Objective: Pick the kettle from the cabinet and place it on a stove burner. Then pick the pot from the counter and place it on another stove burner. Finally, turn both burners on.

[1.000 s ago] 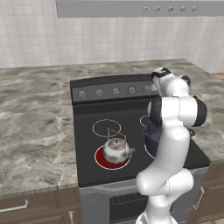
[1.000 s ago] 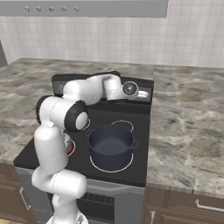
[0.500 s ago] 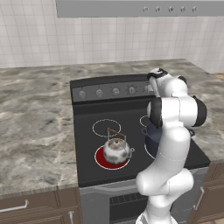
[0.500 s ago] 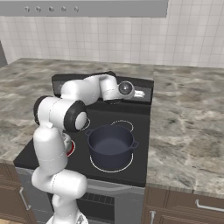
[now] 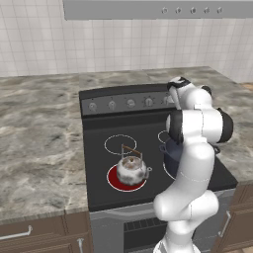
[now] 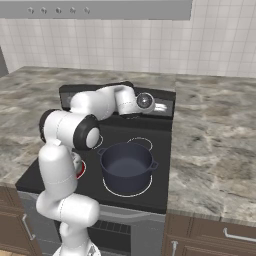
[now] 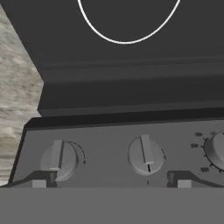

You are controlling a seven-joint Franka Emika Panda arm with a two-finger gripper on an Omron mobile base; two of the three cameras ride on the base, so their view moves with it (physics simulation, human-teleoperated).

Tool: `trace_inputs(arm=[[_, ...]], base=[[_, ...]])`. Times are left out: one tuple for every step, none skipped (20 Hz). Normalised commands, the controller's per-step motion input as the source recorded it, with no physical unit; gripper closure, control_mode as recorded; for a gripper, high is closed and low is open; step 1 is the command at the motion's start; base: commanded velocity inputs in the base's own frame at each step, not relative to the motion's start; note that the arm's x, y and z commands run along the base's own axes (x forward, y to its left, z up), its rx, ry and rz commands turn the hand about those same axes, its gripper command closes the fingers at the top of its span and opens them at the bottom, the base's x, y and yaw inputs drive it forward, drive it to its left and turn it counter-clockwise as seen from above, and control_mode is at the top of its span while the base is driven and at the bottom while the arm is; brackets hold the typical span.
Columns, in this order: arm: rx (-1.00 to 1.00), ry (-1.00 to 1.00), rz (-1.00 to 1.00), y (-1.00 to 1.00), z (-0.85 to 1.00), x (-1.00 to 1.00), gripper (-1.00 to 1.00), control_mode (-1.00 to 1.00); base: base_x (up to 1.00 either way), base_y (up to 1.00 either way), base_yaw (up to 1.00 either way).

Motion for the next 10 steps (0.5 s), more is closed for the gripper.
trace_inputs(arm=[[0.00,0.00,0.00,-0.18,0.00,0.00,-1.00,-1.00],[0.00,0.00,0.00,-0.22,0.00,0.00,-1.00,-1.00],[0.00,0.00,0.00,-0.26,0.00,0.00,-1.00,-1.00],[0.00,0.00,0.00,-0.20,0.00,0.00,-1.00,-1.00],[0.00,0.00,0.00,-0.26,0.00,0.00,-1.00,-1.00],[0.00,0.00,0.00,-0.23,0.00,0.00,-1.00,-1.00],[0.00,0.00,0.00,-0.23,0.00,0.00,-1.00,-1.00],[0.00,0.00,0.00,-0.22,0.00,0.00,-1.00,-1.00],[0.00,0.00,0.00,-0.21,0.00,0.00,-1.00,-1.00],[0.00,0.00,0.00,-0.22,0.00,0.00,-1.00,-1.00]], base=[[0.00,0.00,0.00],[0.00,0.00,0.00],[0.00,0.00,0.00],[0.00,0.00,0.00],[0.00,0.00,0.00],[0.00,0.00,0.00],[0.00,0.00,0.00],[0.00,0.00,0.00],[0.00,0.00,0.00],[0.00,0.00,0.00]])
